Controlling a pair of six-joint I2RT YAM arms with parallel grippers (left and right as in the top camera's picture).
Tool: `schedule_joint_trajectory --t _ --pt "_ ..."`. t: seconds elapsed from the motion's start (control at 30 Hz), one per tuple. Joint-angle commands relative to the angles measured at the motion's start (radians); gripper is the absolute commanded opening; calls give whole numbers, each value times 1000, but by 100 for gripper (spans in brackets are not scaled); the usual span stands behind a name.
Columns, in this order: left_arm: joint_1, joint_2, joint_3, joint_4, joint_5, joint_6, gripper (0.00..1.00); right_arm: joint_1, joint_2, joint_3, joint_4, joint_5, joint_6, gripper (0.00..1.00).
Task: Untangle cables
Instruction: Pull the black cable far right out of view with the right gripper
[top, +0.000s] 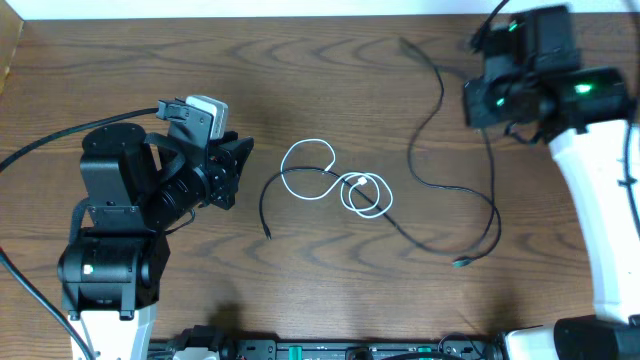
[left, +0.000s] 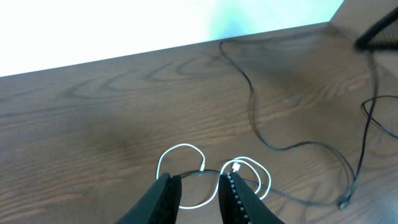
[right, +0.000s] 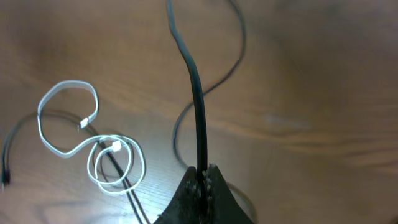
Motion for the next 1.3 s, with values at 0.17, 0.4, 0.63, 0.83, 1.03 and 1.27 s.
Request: schedule_joint_trajectory --t 0.17,0.4,0.63,0.83,1.03,1.27 --pt "3 -8 -1 0 -1 -16 26 -179 -24 335 -119 61 -23 1" --pt "3 -8 -1 2 -2 -16 26 -411 -24 529 -150 39 23 1" --pt "3 -6 -1 22 -2 -16 26 -570 -24 744 -149 -26 74 1" --pt "3 -5 -1 22 -2 -16 27 -684 -24 854 -147 -6 171 1" --pt "3 -5 -1 23 -2 -16 27 -776 -16 857 -180 120 285 1" --pt "3 -5 -1 23 -2 -16 27 -785 48 840 -279 286 418 1"
